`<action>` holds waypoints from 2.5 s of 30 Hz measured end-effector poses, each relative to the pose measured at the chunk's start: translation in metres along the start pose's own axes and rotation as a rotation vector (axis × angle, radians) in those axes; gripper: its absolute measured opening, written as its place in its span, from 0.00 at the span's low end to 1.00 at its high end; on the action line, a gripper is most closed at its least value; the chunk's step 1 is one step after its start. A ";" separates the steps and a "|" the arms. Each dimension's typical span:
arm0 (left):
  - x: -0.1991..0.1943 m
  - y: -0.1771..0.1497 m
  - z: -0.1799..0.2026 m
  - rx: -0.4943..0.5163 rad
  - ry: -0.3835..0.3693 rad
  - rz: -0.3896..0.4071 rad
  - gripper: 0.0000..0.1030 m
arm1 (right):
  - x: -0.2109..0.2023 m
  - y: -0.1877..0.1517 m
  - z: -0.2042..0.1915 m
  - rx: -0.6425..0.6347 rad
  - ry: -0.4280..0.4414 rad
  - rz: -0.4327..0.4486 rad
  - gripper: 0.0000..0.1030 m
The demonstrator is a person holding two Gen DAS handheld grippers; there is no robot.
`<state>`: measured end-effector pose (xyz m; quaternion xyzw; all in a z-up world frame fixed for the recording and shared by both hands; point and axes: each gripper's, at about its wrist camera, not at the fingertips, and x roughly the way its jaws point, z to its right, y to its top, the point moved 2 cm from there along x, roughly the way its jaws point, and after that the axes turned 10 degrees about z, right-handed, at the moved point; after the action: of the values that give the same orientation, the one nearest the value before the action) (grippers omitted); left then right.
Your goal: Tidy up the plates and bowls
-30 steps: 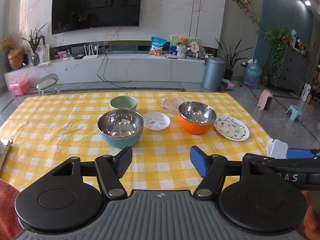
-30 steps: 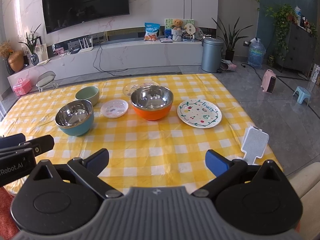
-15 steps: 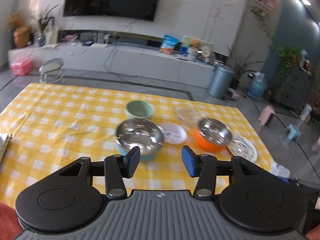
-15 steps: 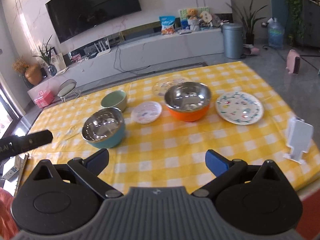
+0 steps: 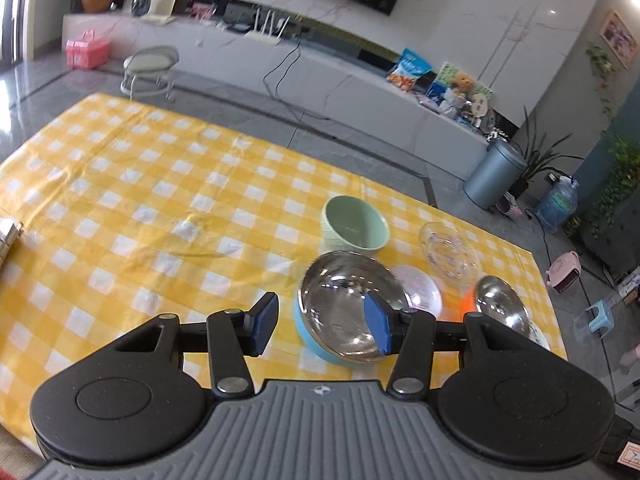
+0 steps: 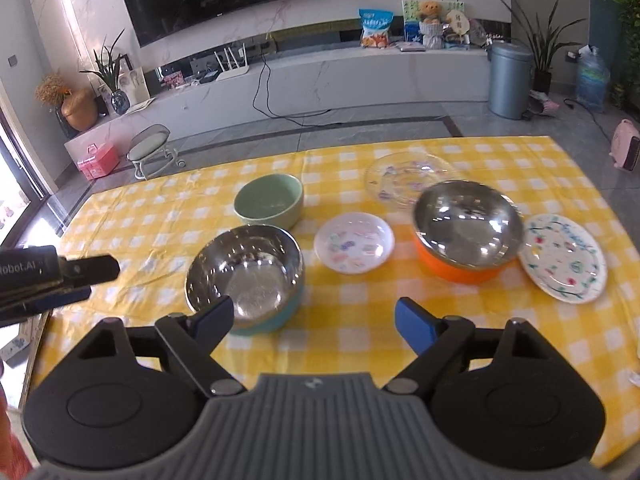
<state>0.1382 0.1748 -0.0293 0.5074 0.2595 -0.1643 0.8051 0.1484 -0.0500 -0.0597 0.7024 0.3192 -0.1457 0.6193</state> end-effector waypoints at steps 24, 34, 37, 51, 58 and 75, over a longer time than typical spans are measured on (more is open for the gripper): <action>0.099 -0.035 -0.016 -0.004 0.005 -0.108 0.37 | 0.129 -0.020 -0.001 0.099 0.046 -0.198 0.26; 0.091 -0.035 -0.008 0.031 -0.010 -0.104 0.13 | 0.124 -0.019 -0.004 0.099 0.061 -0.196 0.18; 0.076 -0.031 -0.003 0.033 -0.009 -0.100 0.13 | 0.113 -0.016 -0.005 0.088 0.061 -0.182 0.17; -0.013 -0.057 0.012 0.032 0.007 -0.088 0.13 | 0.019 -0.048 0.015 0.202 0.160 -0.239 0.17; -0.017 -0.085 0.005 0.010 0.052 -0.122 0.13 | 0.001 -0.072 0.020 0.223 0.157 -0.257 0.17; 0.001 -0.111 0.001 0.002 0.073 -0.192 0.13 | 0.016 -0.089 0.031 0.227 0.116 -0.319 0.17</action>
<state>0.0811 0.1264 -0.1108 0.4867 0.3360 -0.2222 0.7752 0.1099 -0.0730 -0.1442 0.7156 0.4430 -0.2364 0.4857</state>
